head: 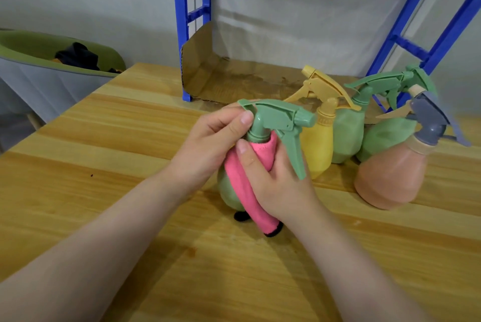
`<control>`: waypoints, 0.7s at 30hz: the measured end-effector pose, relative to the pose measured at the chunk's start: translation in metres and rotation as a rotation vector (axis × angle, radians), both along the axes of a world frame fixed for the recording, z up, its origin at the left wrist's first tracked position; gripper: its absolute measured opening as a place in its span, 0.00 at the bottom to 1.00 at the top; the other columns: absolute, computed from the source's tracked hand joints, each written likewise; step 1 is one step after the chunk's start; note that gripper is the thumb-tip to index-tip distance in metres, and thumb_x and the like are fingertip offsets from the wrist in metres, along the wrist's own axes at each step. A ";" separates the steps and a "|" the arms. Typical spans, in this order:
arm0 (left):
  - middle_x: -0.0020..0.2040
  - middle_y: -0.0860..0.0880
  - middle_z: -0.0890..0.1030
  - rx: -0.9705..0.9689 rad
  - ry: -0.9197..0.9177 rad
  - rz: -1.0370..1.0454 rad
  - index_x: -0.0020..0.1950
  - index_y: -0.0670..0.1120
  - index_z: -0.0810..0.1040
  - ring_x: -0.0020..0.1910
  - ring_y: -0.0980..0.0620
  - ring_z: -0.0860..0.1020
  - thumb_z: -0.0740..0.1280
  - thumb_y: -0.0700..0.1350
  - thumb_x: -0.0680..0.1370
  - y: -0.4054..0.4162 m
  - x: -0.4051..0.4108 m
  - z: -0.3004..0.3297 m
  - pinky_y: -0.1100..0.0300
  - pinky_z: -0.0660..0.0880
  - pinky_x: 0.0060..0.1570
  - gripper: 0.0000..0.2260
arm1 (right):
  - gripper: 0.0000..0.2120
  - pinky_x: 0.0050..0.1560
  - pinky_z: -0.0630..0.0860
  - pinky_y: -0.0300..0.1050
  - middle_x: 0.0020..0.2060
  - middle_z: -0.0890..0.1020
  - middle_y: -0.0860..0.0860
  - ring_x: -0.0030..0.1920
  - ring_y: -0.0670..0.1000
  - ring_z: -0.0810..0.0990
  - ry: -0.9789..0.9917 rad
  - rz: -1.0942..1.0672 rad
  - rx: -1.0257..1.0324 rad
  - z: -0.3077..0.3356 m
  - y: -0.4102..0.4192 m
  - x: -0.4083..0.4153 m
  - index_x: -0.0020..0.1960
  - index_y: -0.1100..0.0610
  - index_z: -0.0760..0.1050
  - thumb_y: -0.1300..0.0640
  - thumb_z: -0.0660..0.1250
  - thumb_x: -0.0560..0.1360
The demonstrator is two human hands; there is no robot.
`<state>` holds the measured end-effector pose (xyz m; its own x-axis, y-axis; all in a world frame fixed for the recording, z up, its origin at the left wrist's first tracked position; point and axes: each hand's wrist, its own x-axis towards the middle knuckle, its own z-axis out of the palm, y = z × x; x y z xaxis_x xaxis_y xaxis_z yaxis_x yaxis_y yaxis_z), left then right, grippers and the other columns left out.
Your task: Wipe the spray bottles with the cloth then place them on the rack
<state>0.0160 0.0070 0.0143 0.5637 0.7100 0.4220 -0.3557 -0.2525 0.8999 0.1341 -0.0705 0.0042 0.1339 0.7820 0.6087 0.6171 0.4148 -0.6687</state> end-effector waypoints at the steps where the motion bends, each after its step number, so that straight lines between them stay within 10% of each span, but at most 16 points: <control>1: 0.45 0.46 0.79 0.007 -0.018 -0.013 0.48 0.40 0.81 0.46 0.51 0.77 0.63 0.47 0.79 0.000 0.000 0.001 0.59 0.73 0.49 0.12 | 0.13 0.54 0.68 0.23 0.50 0.78 0.38 0.53 0.41 0.78 -0.005 -0.052 0.012 0.001 0.000 0.000 0.61 0.50 0.74 0.47 0.64 0.79; 9: 0.57 0.48 0.81 -0.007 -0.039 -0.064 0.59 0.42 0.78 0.57 0.52 0.79 0.70 0.35 0.74 -0.006 0.009 -0.005 0.57 0.75 0.60 0.13 | 0.13 0.45 0.75 0.40 0.45 0.81 0.46 0.46 0.46 0.80 -0.083 -0.212 -0.058 -0.002 0.006 0.003 0.54 0.52 0.77 0.46 0.61 0.76; 21: 0.42 0.52 0.84 -0.133 -0.240 0.102 0.48 0.42 0.79 0.43 0.56 0.81 0.71 0.38 0.74 -0.001 0.005 -0.005 0.63 0.77 0.45 0.05 | 0.23 0.57 0.76 0.41 0.56 0.79 0.44 0.56 0.43 0.78 -0.009 -0.007 -0.164 -0.010 0.007 0.001 0.65 0.50 0.71 0.41 0.66 0.73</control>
<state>0.0208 0.0063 0.0095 0.3817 0.8160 0.4342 -0.5409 -0.1837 0.8207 0.1350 -0.0631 -0.0060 0.1350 0.8698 0.4745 0.6263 0.2962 -0.7211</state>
